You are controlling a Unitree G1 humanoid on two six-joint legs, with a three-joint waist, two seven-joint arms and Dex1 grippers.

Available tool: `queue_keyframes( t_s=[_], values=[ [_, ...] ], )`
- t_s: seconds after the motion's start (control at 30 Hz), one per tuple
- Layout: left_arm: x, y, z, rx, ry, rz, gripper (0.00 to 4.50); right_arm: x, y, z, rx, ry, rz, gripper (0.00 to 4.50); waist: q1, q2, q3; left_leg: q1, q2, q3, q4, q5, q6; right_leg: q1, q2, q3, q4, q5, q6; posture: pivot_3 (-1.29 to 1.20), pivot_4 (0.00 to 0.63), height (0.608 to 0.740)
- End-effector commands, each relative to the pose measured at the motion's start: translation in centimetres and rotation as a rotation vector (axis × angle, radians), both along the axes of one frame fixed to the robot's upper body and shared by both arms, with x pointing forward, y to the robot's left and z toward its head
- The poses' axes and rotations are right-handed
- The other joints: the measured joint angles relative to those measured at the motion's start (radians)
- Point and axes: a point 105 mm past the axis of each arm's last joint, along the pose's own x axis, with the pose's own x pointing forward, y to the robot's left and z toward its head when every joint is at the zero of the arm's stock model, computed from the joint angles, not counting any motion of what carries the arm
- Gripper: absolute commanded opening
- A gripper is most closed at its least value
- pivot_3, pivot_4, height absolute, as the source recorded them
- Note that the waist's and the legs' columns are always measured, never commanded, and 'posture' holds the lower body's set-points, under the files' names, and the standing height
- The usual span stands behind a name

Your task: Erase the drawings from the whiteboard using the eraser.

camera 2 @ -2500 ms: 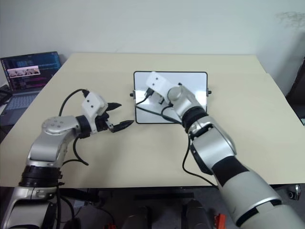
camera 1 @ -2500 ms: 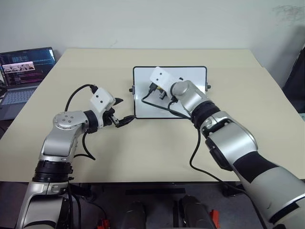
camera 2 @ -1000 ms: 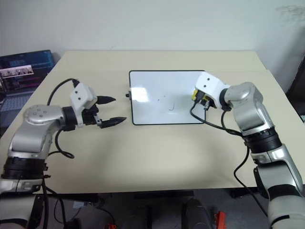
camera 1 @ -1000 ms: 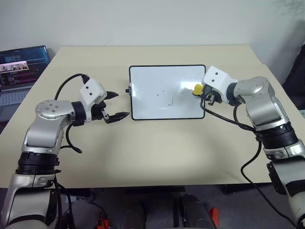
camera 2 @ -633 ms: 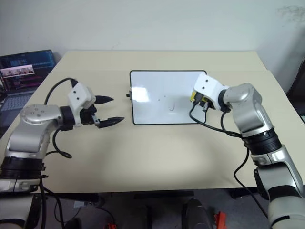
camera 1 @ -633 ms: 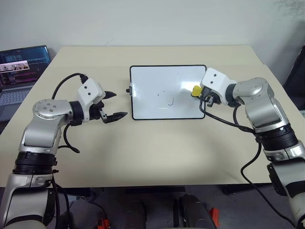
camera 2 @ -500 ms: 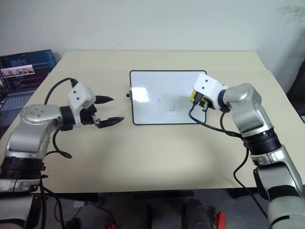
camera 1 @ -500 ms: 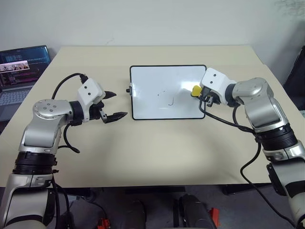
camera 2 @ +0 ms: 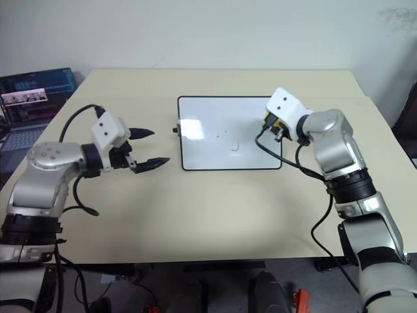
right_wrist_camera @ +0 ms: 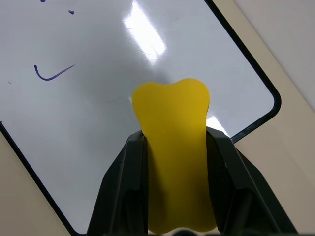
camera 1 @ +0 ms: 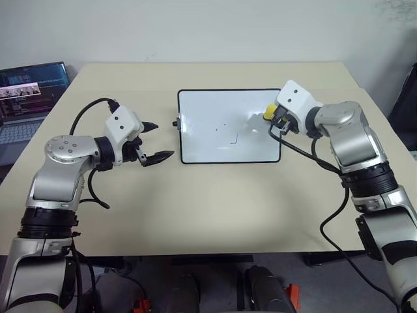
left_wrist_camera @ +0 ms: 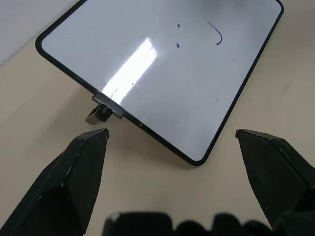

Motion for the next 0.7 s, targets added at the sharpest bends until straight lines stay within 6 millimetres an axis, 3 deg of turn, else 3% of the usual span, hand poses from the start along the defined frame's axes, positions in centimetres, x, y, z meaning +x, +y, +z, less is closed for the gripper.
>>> queue_keyframes(
  t_s=[0.03,0.17,0.33,0.5,0.7],
  values=[
    [-0.1,0.0,1.7,-0.007,-0.064,-0.007,4.50,-0.2,0.7,2.3,0.029,-0.066,0.027,1.19,0.000,0.000,0.000,0.000,0.000,0.000,0.000,0.000,0.000,0.000,0.000,0.000,0.000,0.000,0.000,0.00,0.150,0.740],
    [-0.2,0.1,1.4,-0.003,-0.050,-0.003,4.50,-0.7,2.7,2.9,0.056,-0.078,0.077,1.19,-0.001,0.000,0.000,0.000,0.000,0.000,0.000,0.000,0.000,0.000,0.000,0.000,0.000,0.000,0.000,0.00,0.150,0.740],
    [-0.1,-0.1,0.7,0.008,-0.040,-0.005,4.50,-0.5,6.8,2.2,0.100,-0.077,0.120,1.19,-0.006,0.000,0.000,0.001,0.000,0.000,0.000,0.000,0.000,0.000,0.000,0.000,0.002,0.000,0.000,0.00,0.150,0.740],
    [0.0,-0.8,0.2,-0.010,-0.039,-0.018,4.50,1.0,8.1,0.4,0.108,-0.047,0.067,1.19,0.002,0.000,0.000,0.000,0.000,-0.001,0.001,0.000,0.000,0.000,0.000,0.000,0.002,0.000,0.000,0.00,0.150,0.740],
    [-0.2,-1.2,0.1,-0.019,-0.035,-0.027,4.50,2.8,7.9,-0.4,0.076,-0.020,-0.043,1.19,0.000,0.000,0.000,0.000,0.000,-0.001,0.001,0.000,0.000,0.000,0.000,-0.001,0.002,0.000,-0.001,0.00,0.150,0.740]
  ],
)
